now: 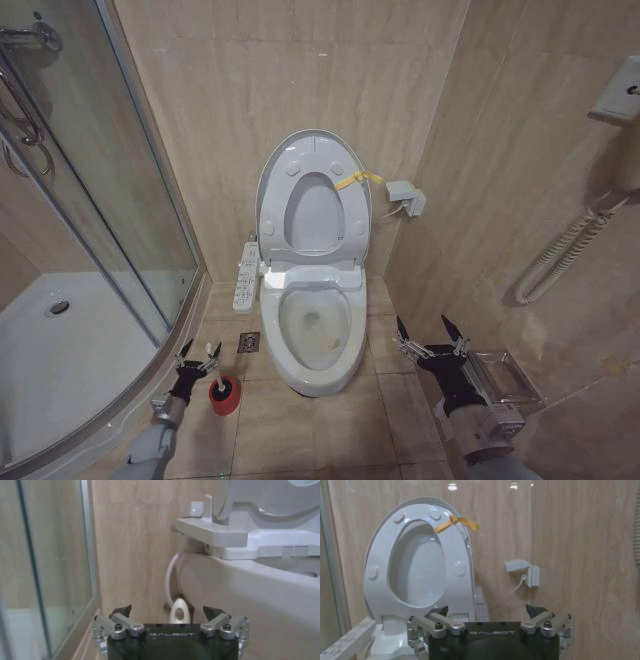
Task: Open the toilet lid, clean the toilet bowl with a toilet brush, close the toilet lid, and flush.
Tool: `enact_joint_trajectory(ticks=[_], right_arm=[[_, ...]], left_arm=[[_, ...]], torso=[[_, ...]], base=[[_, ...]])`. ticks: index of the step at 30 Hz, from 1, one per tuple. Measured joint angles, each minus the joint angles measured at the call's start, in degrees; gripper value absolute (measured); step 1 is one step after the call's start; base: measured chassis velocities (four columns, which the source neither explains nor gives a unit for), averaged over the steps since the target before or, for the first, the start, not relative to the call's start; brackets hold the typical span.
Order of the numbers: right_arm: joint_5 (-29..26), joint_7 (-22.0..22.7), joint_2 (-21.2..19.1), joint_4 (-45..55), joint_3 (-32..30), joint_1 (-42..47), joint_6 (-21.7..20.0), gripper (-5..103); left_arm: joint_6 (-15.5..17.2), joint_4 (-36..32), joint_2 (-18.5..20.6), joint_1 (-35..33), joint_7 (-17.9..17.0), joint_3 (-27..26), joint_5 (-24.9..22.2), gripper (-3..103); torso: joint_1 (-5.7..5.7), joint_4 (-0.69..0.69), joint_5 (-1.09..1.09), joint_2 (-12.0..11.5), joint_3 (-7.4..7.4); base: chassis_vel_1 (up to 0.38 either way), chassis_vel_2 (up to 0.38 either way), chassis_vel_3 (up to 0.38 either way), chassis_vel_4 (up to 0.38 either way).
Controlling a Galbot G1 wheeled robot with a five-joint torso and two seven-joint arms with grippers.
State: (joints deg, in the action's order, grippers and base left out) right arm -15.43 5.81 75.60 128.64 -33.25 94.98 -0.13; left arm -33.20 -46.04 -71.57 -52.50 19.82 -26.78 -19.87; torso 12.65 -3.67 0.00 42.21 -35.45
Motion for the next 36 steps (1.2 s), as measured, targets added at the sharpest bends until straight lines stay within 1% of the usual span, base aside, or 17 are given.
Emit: enact_joint_trajectory(ticks=[5,9,10,25,26,33,34,36], right_arm=[[0.0,0.0,0.0,0.0,0.0,0.0,0.0,100],[0.0,0.0,0.0,0.0,0.0,0.0,0.0,100],[0.0,0.0,0.0,0.0,0.0,0.0,0.0,100],[0.0,0.0,0.0,0.0,0.0,0.0,0.0,100],[0.0,0.0,0.0,0.0,0.0,0.0,0.0,100],[0.0,0.0,0.0,0.0,0.0,0.0,0.0,100],[0.0,0.0,0.0,0.0,0.0,0.0,0.0,100],[0.0,0.0,0.0,0.0,0.0,0.0,0.0,100]], left_arm=[[-0.9,3.0,-1.4,1.1,0.7,0.1,0.7,97],[-1.5,4.6,-1.7,1.5,1.0,-0.1,1.1,97],[-1.5,4.8,-1.7,1.7,1.1,-0.2,1.1,96],[-2.0,6.3,-1.7,2.2,1.7,-0.8,1.6,94],[-2.0,6.4,-1.7,2.2,1.8,-0.9,1.6,68],[-2.1,6.3,-1.9,1.8,2.4,-1.3,1.5,68],[-2.1,6.2,-1.9,1.7,2.5,-1.4,1.4,41],[-2.1,6.2,-1.9,1.6,2.8,-1.5,1.4,41]], torso=[[-0.01,0.0,0.0,0.0,0.0],[-0.01,0.01,0.0,0.0,0.0],[-0.01,0.01,0.0,0.0,0.0],[-0.01,0.0,0.0,0.0,0.0],[-0.01,0.01,0.0,0.0,0.0],[-0.01,0.0,0.0,0.0,0.0],[-0.01,0.01,0.0,0.0,0.0],[-0.01,0.0,0.0,0.0,0.0]], base=[[0.0,0.0,0.0,0.0],[0.0,0.0,0.0,0.0],[0.0,0.0,0.0,0.0],[0.0,0.0,0.0,0.0],[0.0,0.0,0.0,0.0],[0.0,0.0,0.0,0.0],[0.0,0.0,0.0,0.0],[0.0,0.0,0.0,0.0]])
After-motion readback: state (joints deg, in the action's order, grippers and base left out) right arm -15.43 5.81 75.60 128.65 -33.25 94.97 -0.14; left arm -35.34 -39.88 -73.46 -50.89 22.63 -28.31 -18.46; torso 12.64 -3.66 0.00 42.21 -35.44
